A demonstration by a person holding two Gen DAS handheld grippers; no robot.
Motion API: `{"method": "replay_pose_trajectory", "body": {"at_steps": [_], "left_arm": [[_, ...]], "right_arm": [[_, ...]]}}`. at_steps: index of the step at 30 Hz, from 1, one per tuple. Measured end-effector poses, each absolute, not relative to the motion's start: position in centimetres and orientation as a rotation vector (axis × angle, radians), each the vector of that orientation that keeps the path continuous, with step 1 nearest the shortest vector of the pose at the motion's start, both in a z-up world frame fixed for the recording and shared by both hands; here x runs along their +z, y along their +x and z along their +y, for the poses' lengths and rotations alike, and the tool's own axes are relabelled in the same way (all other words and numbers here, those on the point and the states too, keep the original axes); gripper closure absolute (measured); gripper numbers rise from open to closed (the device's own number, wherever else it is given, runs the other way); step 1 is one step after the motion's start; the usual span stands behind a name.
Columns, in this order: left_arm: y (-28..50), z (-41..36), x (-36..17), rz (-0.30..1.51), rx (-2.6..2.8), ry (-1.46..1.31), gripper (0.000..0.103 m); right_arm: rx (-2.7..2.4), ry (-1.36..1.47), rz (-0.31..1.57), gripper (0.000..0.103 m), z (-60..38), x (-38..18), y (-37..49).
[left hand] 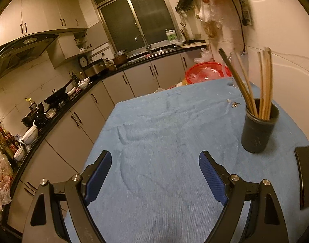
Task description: Organize utensils
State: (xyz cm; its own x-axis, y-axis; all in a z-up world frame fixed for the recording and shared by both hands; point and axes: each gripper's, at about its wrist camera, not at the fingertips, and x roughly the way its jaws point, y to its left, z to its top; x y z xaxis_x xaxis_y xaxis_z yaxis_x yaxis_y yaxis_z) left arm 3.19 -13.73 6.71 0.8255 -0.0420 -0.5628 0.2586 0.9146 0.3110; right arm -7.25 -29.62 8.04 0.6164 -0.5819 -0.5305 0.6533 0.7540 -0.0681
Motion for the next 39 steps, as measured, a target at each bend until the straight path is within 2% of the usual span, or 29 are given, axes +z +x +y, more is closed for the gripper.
{"method": "replay_pose_trajectory", "body": {"at_steps": [6,8,39], "left_arm": [[0.9,-12.5,5.9,0.601,-0.194,0.337,0.013],[0.5,-12.0,5.8,0.601,-0.212,0.314,0.009],[1.1,-11.0,3.7,0.635,-0.154,0.337,0.009]], "right_arm": [[-0.708,0.154,0.564,0.009,-28.6,7.5,-8.8],[-0.707,0.160,0.573,0.009,-28.4,7.2,-9.0],[-0.677,0.171,0.647,0.009,-27.6,4.9,-7.8]]}}
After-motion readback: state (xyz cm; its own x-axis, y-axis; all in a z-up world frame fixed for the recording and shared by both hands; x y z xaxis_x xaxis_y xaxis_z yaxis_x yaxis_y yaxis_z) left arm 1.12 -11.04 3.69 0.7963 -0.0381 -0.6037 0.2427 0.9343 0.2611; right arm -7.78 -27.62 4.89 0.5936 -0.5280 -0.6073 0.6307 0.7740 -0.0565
